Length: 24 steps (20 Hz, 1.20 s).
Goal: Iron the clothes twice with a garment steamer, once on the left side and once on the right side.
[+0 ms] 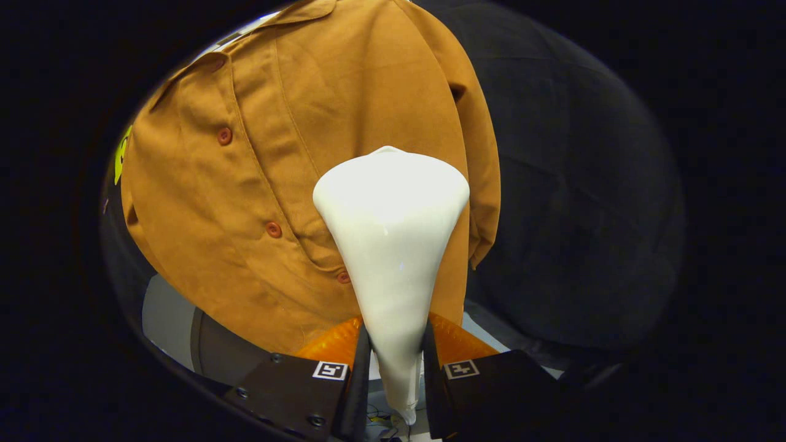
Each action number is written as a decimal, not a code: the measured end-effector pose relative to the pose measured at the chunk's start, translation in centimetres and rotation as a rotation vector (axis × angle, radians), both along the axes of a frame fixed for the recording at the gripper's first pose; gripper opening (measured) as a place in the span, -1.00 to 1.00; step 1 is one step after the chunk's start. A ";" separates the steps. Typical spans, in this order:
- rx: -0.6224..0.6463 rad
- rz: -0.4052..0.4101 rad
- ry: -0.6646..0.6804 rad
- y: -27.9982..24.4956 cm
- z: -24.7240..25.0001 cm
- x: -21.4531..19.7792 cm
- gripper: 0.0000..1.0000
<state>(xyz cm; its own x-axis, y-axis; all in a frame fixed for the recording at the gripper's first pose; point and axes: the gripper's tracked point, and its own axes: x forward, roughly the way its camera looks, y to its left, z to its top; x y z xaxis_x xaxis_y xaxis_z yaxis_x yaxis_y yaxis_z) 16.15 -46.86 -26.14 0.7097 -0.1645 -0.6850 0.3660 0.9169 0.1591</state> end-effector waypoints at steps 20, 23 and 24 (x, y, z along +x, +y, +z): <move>-0.126 -0.104 -0.067 0.7 6.4 -5.8 -0.16; -0.156 -0.073 -0.148 2.7 10.6 -5.9 -0.16; -0.164 -0.064 -0.177 3.6 12.2 -5.9 -0.16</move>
<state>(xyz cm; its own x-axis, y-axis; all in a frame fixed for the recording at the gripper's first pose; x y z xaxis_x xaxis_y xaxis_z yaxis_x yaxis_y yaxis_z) 10.29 -43.22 -13.90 0.8009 -0.3117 -0.5113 0.4041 0.9114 0.0774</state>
